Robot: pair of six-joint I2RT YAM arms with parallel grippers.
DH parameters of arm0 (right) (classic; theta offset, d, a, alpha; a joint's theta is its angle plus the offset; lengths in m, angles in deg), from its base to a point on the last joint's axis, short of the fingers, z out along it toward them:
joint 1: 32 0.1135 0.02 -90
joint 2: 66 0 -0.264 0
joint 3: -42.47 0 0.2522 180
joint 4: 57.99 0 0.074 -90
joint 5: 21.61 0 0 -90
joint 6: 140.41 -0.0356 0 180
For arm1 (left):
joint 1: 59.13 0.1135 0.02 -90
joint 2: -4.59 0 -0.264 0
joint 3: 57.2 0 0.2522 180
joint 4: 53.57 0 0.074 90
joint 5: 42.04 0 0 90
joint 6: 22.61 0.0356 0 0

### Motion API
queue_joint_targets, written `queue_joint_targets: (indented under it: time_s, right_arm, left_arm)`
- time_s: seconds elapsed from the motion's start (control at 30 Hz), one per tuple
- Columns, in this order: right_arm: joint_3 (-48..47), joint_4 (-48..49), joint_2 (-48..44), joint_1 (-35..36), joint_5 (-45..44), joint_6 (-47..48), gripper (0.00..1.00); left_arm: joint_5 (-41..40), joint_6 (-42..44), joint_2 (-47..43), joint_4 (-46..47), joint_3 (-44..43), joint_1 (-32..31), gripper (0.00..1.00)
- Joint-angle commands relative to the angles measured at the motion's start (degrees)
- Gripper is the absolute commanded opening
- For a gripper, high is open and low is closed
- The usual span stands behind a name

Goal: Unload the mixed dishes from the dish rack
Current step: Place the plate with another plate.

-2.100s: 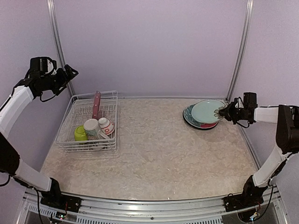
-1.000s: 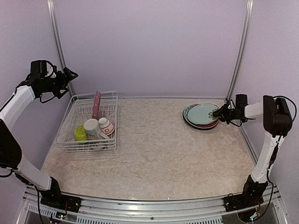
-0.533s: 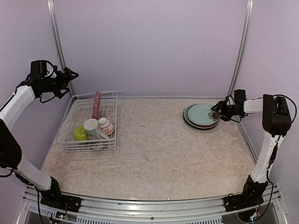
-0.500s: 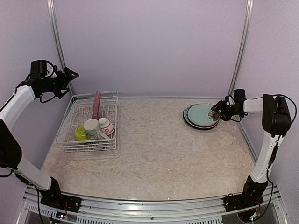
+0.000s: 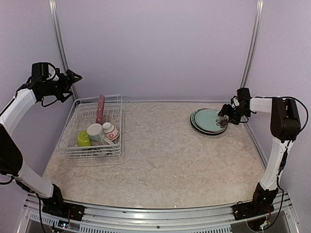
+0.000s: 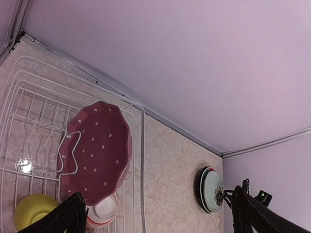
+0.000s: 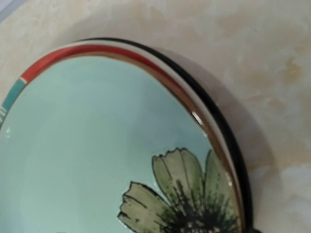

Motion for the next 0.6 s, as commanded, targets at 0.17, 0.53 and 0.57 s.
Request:
queue_joint_targets:
  time_s: [0.17,0.53,0.57]
  right_arm:
    - [-5.78,-6.74,2.18,3.24,-6.77,3.86,0.82]
    - [1.26,-9.34,-5.93,5.17,-15.51,8.19,1.0]
    - [2.65,-9.16,-7.17,5.21,-15.52,8.33,1.0]
  left_arm:
    - [4.09,-0.12,2.83,-1.82,-3.64,0.34,0.99]
    - [8.24,2.88,9.13,-7.33,-8.95,-1.02,0.95]
    - [7.99,3.44,9.79,-8.09,-9.57,-1.43,0.95]
